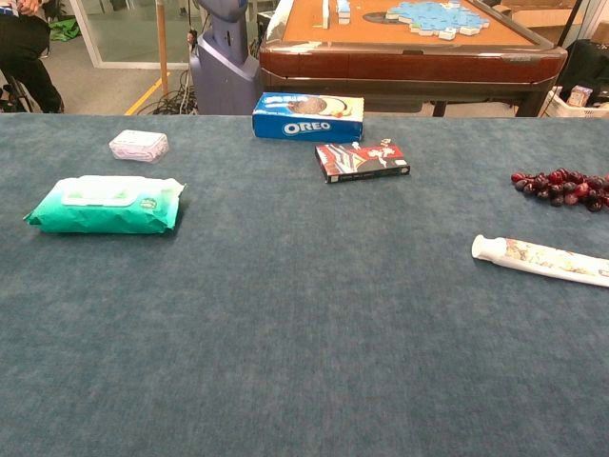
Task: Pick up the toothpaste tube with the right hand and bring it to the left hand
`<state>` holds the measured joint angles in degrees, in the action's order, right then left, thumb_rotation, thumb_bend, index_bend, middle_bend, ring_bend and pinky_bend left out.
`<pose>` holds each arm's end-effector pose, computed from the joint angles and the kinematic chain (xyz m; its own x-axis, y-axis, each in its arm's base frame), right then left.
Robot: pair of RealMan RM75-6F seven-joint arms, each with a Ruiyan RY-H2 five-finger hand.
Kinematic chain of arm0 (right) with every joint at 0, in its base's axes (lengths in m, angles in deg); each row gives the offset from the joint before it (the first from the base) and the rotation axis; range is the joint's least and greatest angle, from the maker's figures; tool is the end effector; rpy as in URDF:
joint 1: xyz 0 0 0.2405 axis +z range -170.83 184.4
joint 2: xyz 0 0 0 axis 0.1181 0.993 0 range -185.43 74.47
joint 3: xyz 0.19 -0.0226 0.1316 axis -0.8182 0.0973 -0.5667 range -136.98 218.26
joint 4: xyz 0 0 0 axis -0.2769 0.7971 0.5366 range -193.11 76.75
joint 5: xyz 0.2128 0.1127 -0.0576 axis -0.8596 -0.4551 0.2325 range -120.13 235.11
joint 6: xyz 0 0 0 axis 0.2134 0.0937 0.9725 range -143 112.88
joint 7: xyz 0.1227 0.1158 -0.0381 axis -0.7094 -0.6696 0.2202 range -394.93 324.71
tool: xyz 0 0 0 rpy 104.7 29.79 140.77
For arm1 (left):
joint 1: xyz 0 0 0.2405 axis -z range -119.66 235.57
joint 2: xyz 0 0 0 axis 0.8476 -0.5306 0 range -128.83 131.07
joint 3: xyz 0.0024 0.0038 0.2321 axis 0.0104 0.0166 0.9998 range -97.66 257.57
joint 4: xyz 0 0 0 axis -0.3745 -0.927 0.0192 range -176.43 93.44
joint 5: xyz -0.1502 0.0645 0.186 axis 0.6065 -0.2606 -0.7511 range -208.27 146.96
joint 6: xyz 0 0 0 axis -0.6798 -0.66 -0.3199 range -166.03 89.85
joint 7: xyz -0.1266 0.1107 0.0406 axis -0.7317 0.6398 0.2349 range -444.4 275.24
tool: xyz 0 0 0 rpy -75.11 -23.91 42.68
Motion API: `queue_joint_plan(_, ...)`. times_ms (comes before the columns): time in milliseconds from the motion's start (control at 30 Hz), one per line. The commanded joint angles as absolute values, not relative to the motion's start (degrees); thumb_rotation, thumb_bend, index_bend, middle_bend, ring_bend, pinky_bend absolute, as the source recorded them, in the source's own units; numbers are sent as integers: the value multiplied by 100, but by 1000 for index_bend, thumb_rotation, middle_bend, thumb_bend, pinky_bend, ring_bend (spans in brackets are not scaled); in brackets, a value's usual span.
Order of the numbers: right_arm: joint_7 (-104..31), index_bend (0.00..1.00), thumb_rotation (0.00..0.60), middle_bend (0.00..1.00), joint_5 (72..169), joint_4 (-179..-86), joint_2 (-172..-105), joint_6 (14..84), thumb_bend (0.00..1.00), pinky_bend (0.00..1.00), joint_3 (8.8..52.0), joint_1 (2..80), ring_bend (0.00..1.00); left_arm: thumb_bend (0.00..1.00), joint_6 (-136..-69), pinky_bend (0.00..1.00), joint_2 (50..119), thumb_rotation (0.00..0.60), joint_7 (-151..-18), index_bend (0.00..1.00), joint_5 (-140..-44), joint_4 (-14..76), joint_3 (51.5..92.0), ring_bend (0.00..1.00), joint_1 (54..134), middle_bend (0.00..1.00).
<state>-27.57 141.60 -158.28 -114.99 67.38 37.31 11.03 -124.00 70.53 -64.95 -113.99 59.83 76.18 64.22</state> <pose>-0.2910 -0.2080 0.1200 0.4607 -0.0516 0.8861 -0.8867 0.0162 0.4620 -0.2527 0.2169 0.0798 0.4760 -0.0114 0.8794 0.8794 -0.0011 -0.4761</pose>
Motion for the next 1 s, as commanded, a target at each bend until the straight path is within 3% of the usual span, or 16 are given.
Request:
queue_joint_plan(33,-2770,435,600,449,14174,-15817,-11504,6747,206,377,3729,1107,377,270,-12397,163,7055,600,-6487,201,-11393,5982,7622,386,6423,374)
queue_joint_plan(333,-2592,435,600,449,14085,-15852,-11472,6546,205,377,3630,1288,377,270,-12387,163,7064,600,-6477,202,-11376,5984,7647,386,6415,374)
queue_joint_plan(633,-1915,422,600,412,13604,-15996,-11570,5349,205,377,3333,2174,321,270,-12409,163,7064,600,-6553,202,-11390,5939,7685,386,6381,374)
queue_joint_plan(1000,-1137,367,600,399,12683,-15266,-12514,4147,168,377,3188,3161,284,270,-12433,163,6985,600,-6722,202,-11346,5864,7739,386,6293,375)
